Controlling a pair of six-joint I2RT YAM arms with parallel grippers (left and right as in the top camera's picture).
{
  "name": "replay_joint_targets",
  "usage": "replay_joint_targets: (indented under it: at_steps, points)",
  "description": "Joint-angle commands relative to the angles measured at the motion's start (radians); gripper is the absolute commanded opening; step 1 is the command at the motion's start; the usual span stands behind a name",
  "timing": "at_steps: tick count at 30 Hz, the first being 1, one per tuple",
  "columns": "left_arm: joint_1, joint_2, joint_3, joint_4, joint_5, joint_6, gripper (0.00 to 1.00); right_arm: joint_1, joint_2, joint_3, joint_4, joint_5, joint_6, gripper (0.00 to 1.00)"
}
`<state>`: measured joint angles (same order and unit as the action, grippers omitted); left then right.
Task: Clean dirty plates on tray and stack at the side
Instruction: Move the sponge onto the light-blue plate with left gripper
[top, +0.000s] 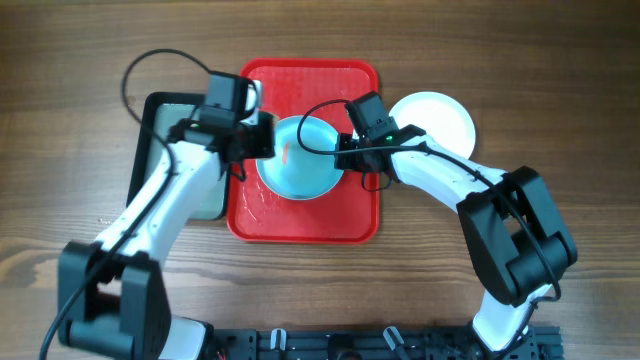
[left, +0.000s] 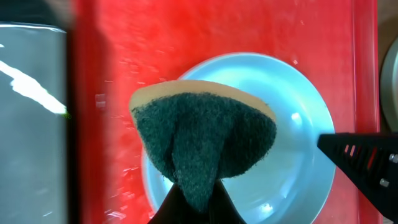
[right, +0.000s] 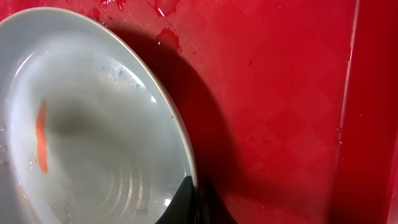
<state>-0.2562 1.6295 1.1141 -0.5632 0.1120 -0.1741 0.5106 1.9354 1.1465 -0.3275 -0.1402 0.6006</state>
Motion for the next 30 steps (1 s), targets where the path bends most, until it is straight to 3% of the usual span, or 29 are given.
replay_joint_targets:
  at_steps: [1, 30]
  points:
    - [-0.043, 0.068, 0.018, 0.027, 0.022, -0.013, 0.04, -0.003, -0.028, -0.009, 0.001, 0.018, -0.002, 0.04]
    - [-0.045, 0.235, 0.018, 0.156, 0.022, -0.01, 0.04, -0.003, -0.028, -0.01, -0.01, 0.014, 0.001, 0.04]
